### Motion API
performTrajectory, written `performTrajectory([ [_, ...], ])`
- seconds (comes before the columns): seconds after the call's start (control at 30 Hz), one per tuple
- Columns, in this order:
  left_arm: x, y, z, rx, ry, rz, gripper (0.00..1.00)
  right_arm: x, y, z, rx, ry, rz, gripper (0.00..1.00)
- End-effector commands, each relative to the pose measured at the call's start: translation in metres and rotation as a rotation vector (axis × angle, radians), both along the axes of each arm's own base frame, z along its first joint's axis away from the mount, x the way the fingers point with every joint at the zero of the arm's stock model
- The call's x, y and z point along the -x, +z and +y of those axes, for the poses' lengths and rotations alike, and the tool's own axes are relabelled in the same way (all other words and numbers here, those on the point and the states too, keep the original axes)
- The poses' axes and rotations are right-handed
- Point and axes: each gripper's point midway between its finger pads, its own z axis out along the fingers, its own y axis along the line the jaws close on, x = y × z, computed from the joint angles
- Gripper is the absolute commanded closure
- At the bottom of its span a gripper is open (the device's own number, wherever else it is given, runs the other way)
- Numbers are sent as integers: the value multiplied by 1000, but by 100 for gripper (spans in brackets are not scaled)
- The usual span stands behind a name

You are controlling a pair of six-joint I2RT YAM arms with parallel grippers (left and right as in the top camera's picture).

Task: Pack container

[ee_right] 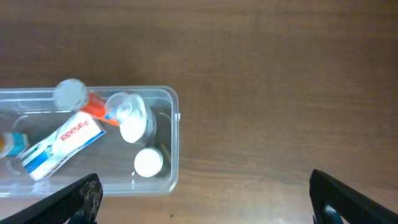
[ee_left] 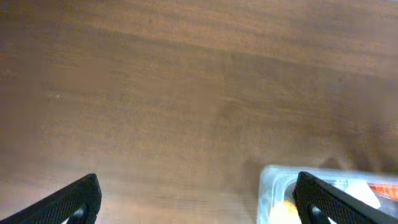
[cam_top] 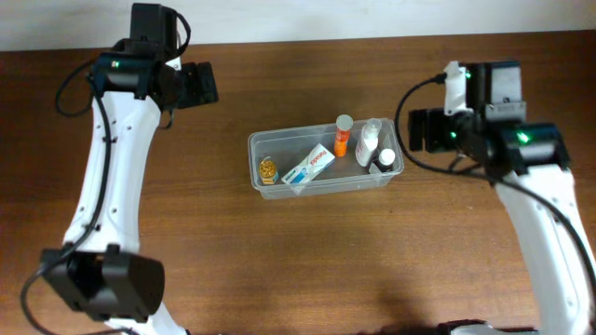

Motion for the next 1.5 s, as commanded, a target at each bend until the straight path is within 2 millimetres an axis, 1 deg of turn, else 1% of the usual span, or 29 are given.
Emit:
performTrajectory([
  [0.0,29,49,4,-7,-10,-97,1,25,38,-7,-9,-60,-103,2],
  [0.07,46,59,2,-35,-67,-120,1,41,45,-13,-10,-102,-139,1],
  [0.17,76,67,1,-55,-112,-145,1,66,45,-21,-8,-147,-173,2],
  [0.23,98,66,-2,-46,-156,-169,1,87,37,-22,-11,-152,-183,2],
  [0.33,130,62,-5,-40,-221,-228,1,110,21,-25,-20,-174,-190,2],
  [0.37,140,59,-3,-43,-220,-245,1,119,16,-26,-27,-182,-195,2],
  [0.4,156,53,2,-55,-208,-265,1,128,9,-27,-40,-194,-200,2],
  [0.43,166,48,6,-69,-196,-274,1,134,4,-27,-50,-203,-204,2],
  [0.53,199,23,21,-97,-129,-282,1,153,-12,-28,-64,-217,-203,2],
  [0.6,216,8,28,-119,-112,-282,1,158,-18,-29,-64,-217,-204,2],
  [0.7,232,-6,31,-121,-110,-291,1,160,-20,-29,-63,-217,-201,2],
  [0.8,237,-12,31,-121,-111,-284,1,160,-20,-29,-63,-217,-200,2],
  [1.47,237,-12,31,-121,-111,-282,1,160,-20,-29,-63,-216,-200,2],
])
